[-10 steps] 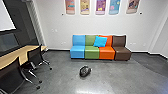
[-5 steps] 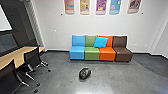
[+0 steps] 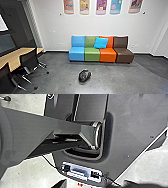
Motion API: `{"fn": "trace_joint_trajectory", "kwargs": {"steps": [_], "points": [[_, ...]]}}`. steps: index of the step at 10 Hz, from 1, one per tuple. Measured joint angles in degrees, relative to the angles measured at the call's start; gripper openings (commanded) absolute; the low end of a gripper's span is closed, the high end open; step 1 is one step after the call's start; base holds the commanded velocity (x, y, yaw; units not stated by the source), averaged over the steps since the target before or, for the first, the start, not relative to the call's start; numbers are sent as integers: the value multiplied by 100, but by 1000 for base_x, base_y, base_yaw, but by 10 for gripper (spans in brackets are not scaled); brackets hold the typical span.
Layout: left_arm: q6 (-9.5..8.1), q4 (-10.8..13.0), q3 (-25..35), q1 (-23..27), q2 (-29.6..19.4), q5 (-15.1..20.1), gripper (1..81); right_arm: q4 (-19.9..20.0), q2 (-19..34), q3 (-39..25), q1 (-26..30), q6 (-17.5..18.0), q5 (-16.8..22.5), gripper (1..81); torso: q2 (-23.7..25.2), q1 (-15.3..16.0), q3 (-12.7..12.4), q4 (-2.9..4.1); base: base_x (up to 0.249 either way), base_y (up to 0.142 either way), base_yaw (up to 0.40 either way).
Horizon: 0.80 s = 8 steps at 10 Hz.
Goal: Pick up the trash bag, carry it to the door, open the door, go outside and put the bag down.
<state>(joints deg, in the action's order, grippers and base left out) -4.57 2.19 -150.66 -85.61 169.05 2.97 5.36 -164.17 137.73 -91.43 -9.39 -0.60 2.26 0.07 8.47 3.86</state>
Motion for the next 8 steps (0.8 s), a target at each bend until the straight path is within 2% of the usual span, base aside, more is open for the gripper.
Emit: {"fn": "trace_joint_trajectory", "kwargs": {"steps": [8], "points": [[0,0,4,0,0,0,811,0,-27,1,0,0,-2,811,0,0,0,0,171,0,0]]}}
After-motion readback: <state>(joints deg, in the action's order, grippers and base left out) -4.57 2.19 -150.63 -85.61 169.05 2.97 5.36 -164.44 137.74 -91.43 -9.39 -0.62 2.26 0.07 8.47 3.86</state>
